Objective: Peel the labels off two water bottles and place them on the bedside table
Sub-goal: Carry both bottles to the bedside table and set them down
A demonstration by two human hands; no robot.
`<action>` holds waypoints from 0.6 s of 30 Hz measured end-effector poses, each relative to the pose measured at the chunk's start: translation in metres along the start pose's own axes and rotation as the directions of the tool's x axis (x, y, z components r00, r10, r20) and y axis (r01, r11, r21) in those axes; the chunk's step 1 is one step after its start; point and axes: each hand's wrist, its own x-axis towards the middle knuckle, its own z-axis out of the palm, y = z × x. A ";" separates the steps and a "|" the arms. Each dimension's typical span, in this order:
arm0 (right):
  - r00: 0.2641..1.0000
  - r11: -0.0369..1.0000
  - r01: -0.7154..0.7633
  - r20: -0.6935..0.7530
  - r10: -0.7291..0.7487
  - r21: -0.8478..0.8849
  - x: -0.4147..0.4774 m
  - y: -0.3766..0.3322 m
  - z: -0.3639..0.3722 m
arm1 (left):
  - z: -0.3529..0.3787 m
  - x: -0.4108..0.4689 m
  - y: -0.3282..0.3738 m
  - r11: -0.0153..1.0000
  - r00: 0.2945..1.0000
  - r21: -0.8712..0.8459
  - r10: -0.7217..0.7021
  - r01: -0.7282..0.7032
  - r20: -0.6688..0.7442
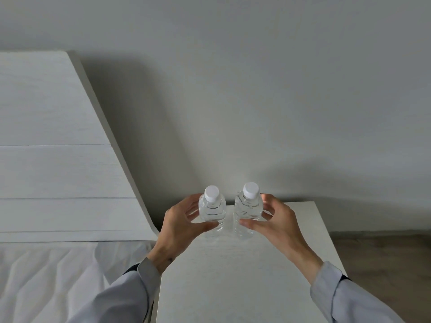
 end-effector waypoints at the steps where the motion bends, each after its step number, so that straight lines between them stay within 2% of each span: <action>1: 1.000 1.000 0.000 0.001 0.000 0.003 0.002 0.001 0.002 | 0.000 0.001 -0.002 1.000 1.000 0.005 -0.001 0.001 0.002; 18: 0.994 0.995 0.036 0.103 -0.046 0.098 0.004 0.029 0.021 | 0.009 0.006 -0.033 1.000 0.999 -0.005 0.019 -0.019 0.026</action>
